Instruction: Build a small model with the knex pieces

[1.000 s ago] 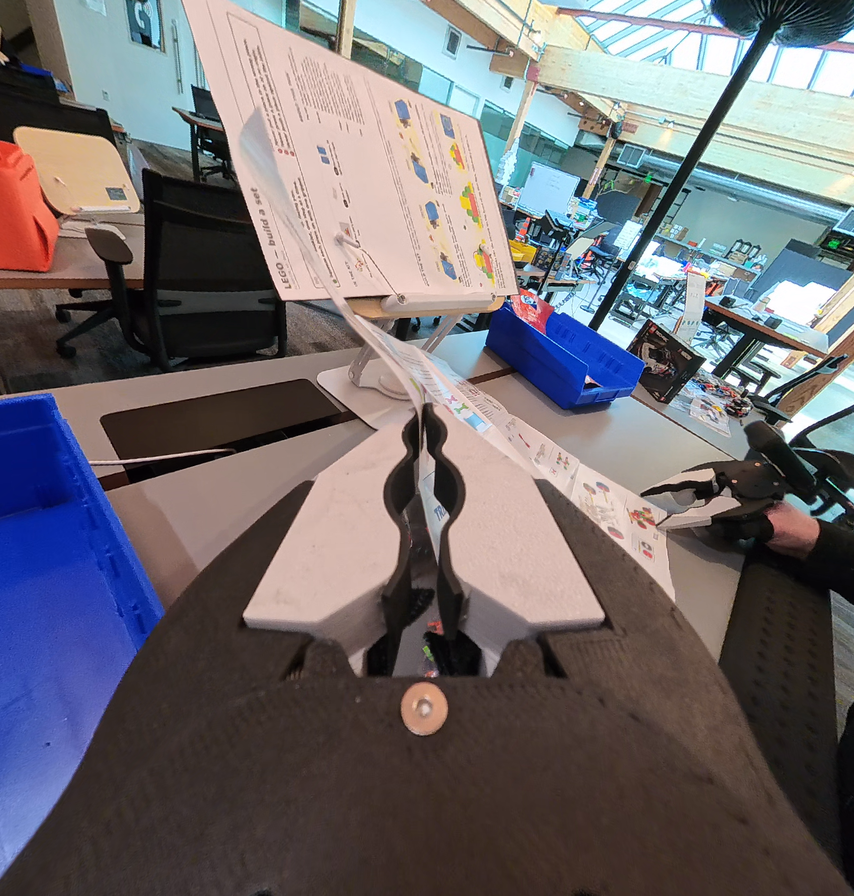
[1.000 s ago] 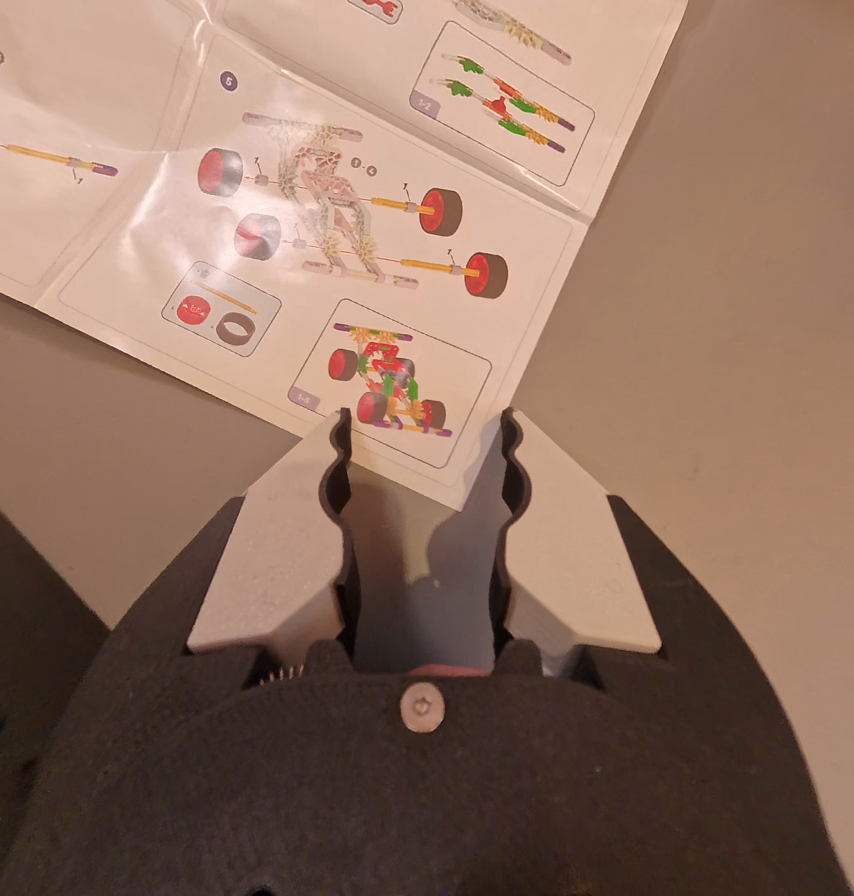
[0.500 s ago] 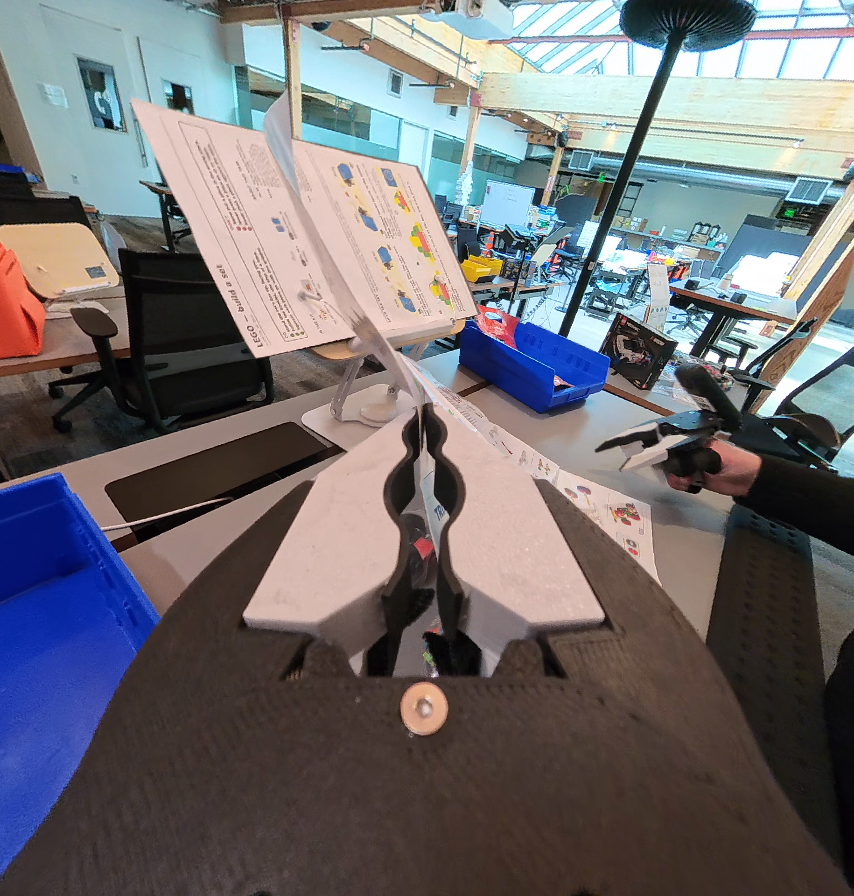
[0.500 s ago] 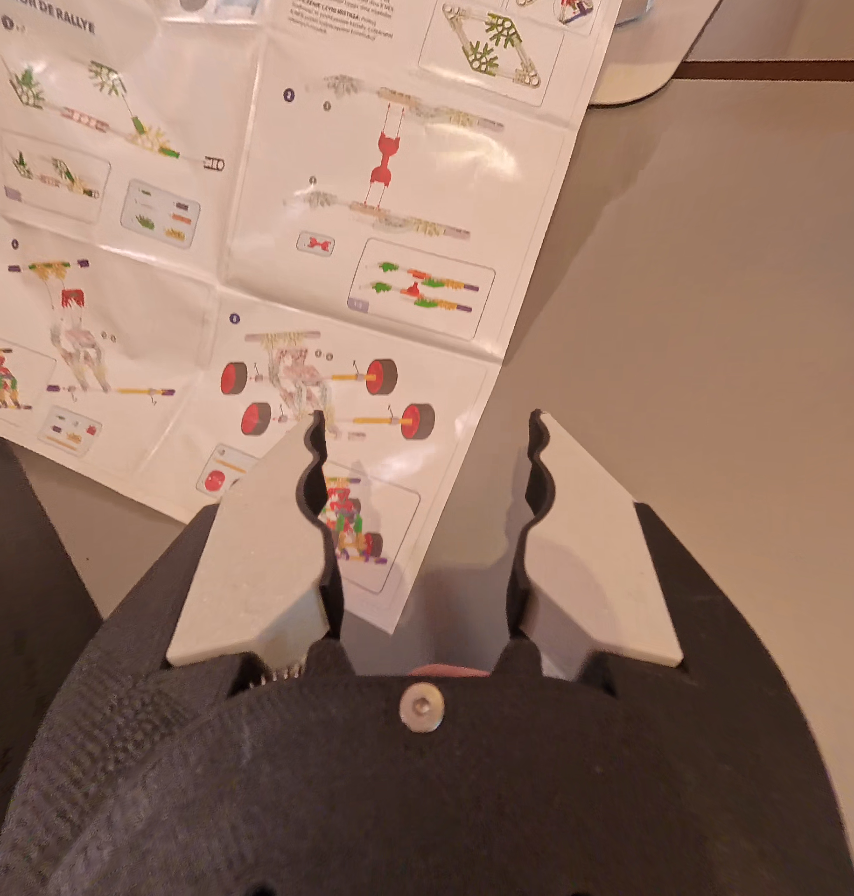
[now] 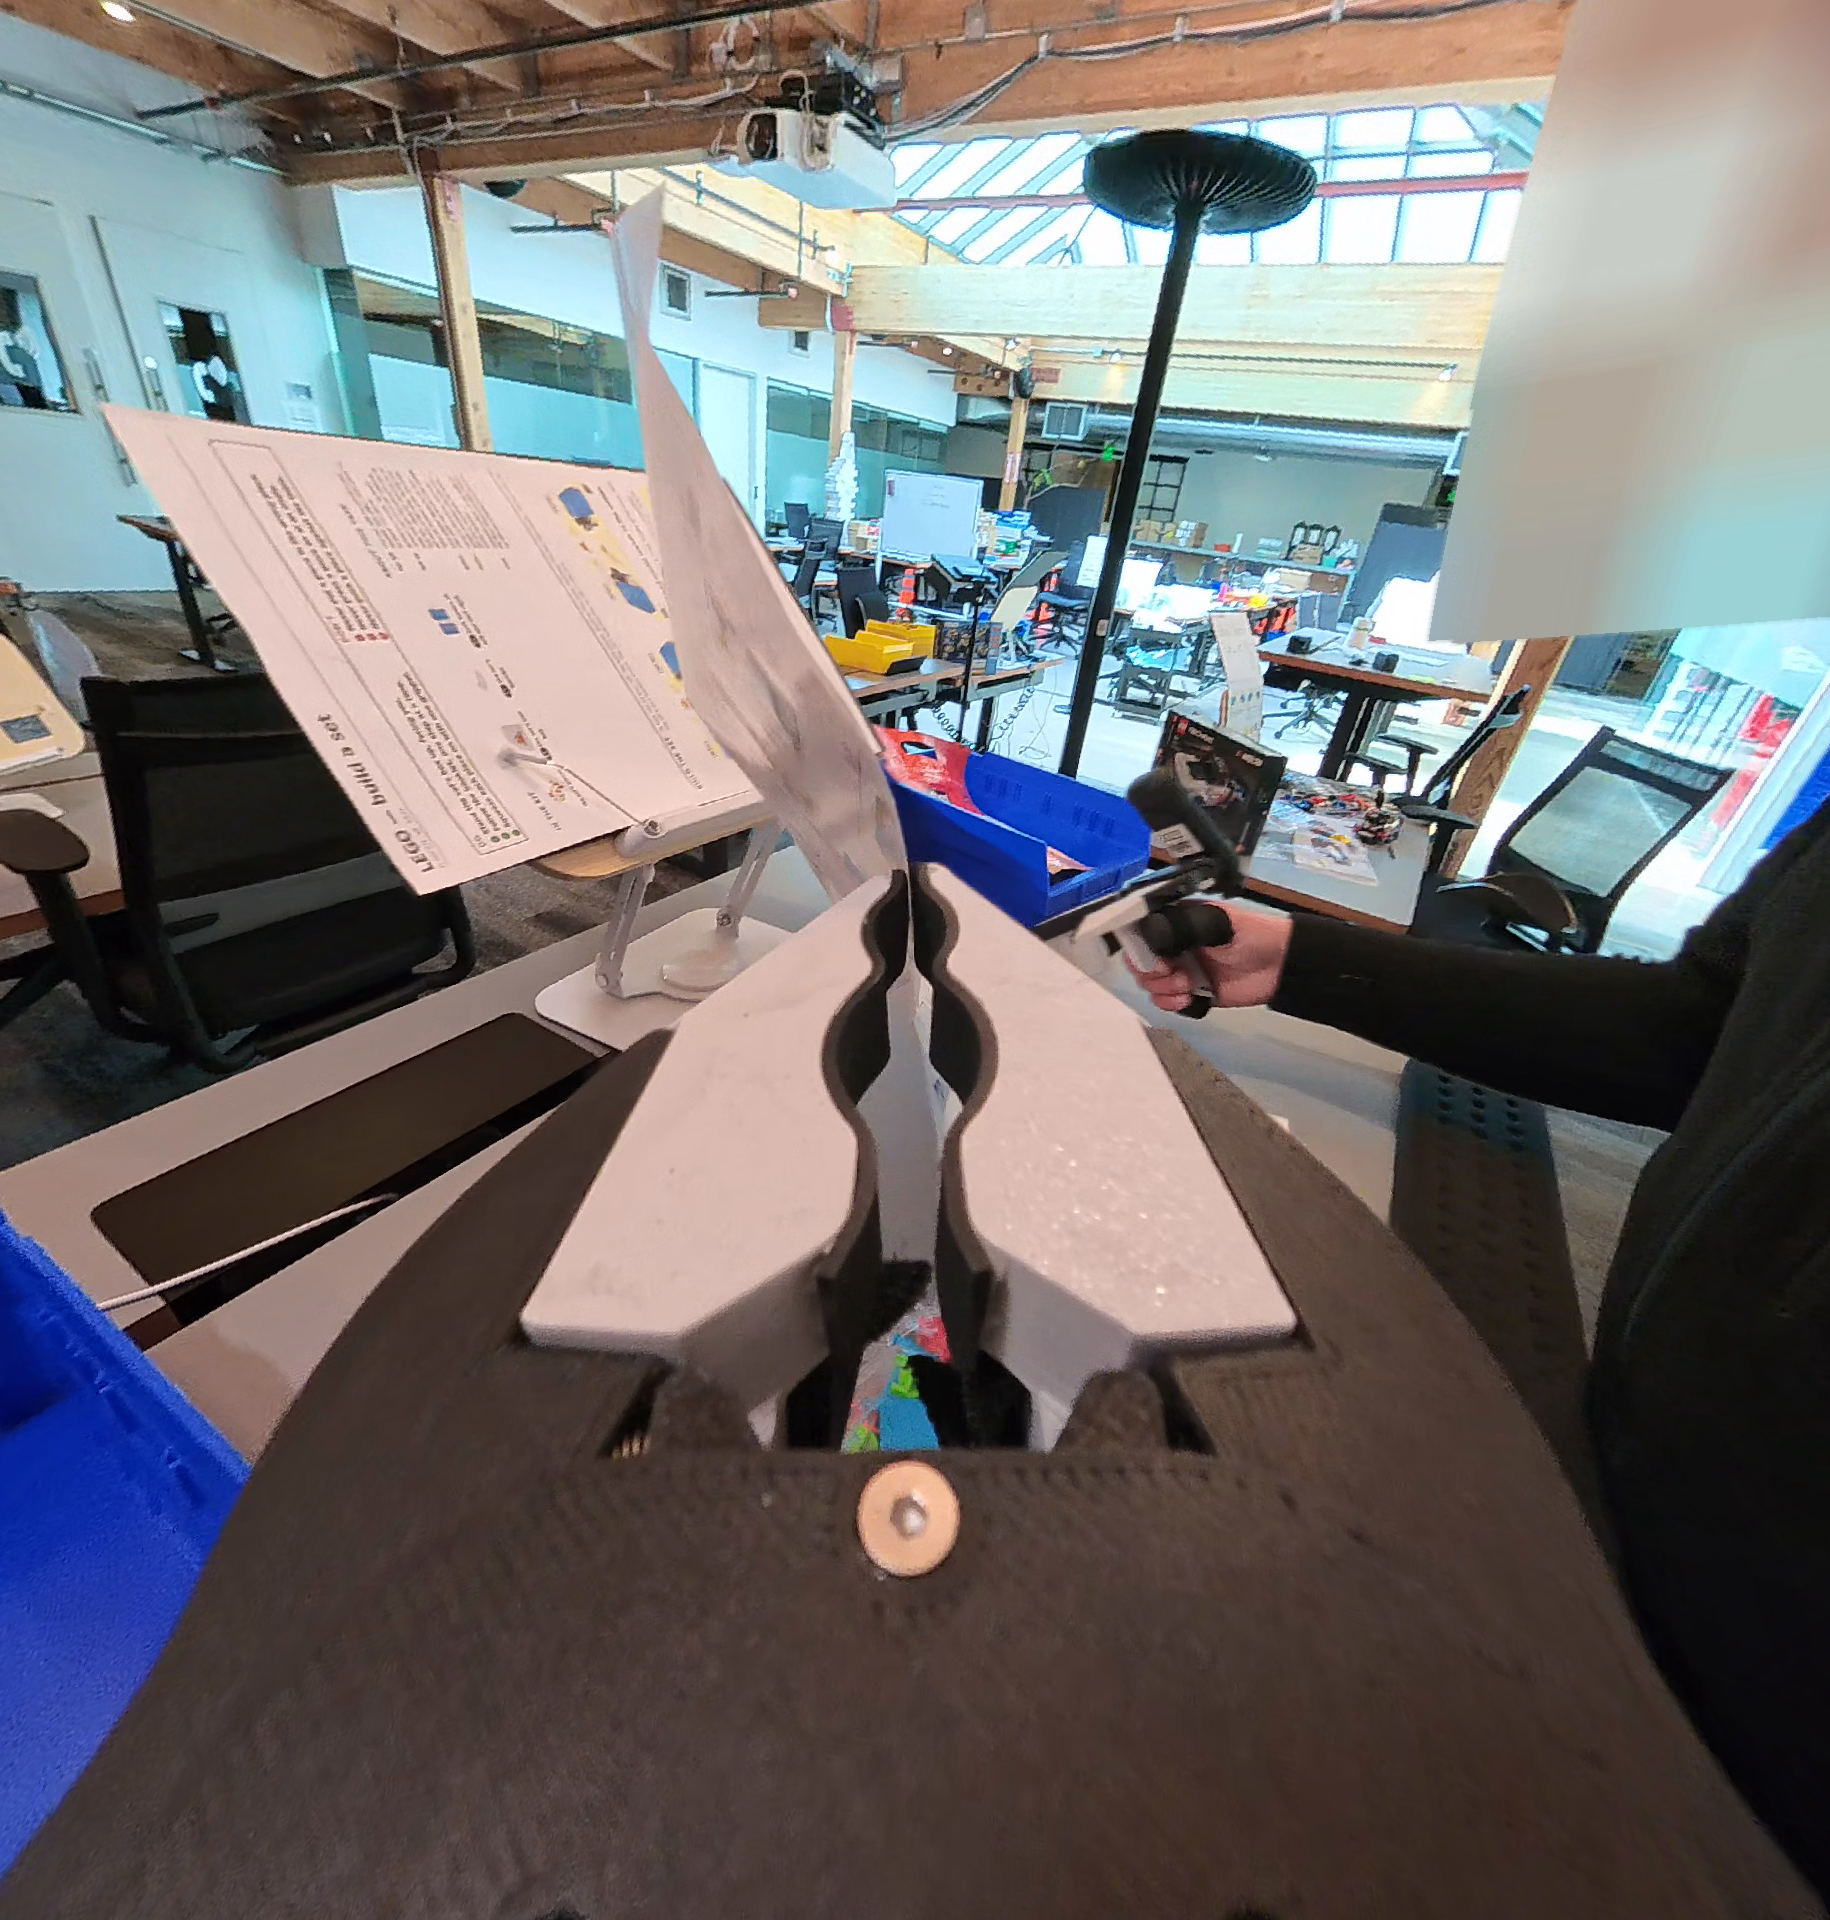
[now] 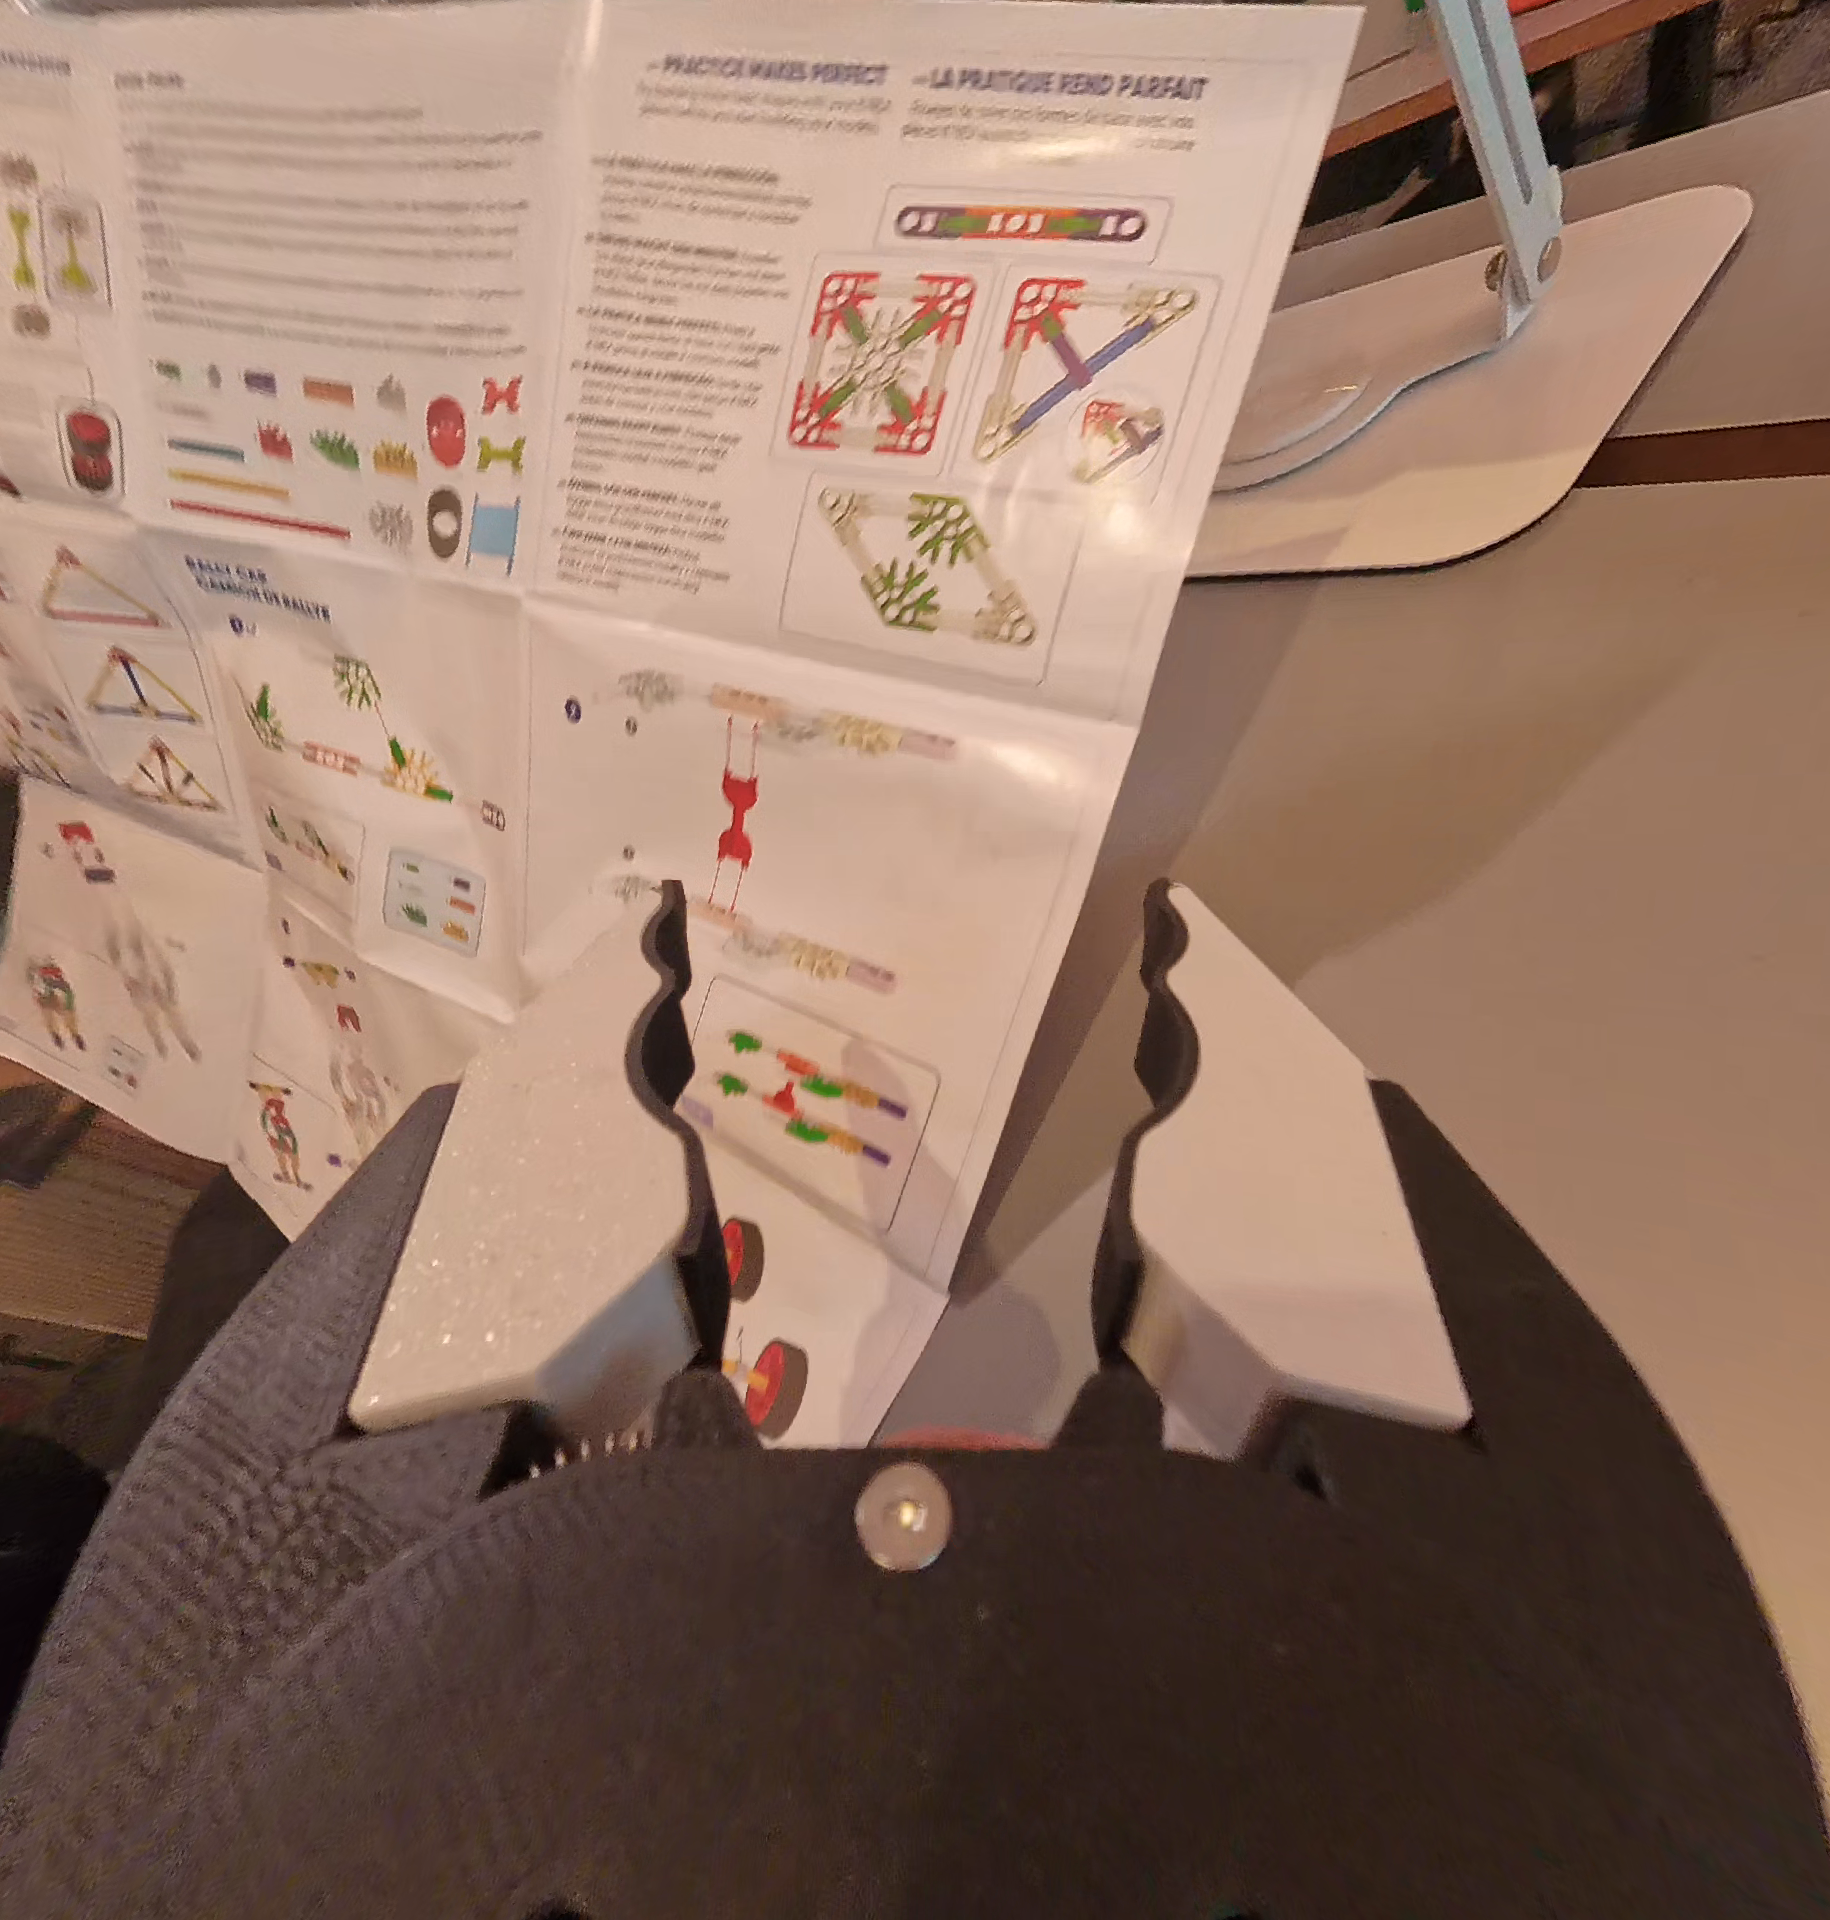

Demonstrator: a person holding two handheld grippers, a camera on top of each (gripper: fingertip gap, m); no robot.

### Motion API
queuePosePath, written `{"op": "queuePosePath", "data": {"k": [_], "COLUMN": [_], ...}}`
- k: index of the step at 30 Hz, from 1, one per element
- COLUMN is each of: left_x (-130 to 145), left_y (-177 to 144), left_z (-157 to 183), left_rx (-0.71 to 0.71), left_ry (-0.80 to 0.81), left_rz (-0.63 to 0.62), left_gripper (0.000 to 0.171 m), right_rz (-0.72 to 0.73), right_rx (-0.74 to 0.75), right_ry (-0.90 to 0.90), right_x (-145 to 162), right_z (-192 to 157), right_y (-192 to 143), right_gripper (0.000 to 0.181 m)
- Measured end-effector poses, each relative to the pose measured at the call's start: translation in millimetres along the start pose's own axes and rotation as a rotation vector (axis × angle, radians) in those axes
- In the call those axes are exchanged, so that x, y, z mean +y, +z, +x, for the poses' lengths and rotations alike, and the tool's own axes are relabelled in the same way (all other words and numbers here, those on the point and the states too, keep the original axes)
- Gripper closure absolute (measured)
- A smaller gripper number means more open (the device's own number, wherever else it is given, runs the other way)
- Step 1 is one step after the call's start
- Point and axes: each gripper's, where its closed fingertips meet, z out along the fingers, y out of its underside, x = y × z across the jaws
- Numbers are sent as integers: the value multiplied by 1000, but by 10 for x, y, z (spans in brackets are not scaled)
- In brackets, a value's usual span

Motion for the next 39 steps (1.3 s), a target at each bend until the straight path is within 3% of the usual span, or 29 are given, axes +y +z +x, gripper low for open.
{"op": "queuePosePath", "data": {"k": [5,11,15,22,31,39], "left_x": [-115,-199,-216,-113,36,324], "left_y": [-98,-192,-258,-342,-352,-221], "left_z": [103,173,140,-50,-416,-654], "left_rx": [59,101,97,36,-80,-172], "left_ry": [-9,-10,-28,-82,-165,-232], "left_rz": [54,87,116,115,117,17], "left_gripper": [171,171,171,171,171,171], "right_rz": [36,-22,-30,53,139,154], "right_rx": [-166,-313,-430,-481,-442,-351], "right_ry": [161,214,234,245,203,166], "right_x": [-153,-93,-61,-190,-460,-626], "right_z": [24,-134,-317,-390,-515,-490], "right_y": [238,524,566,395,87,-136], "right_gripper": [96,106,129,181,181,181]}}
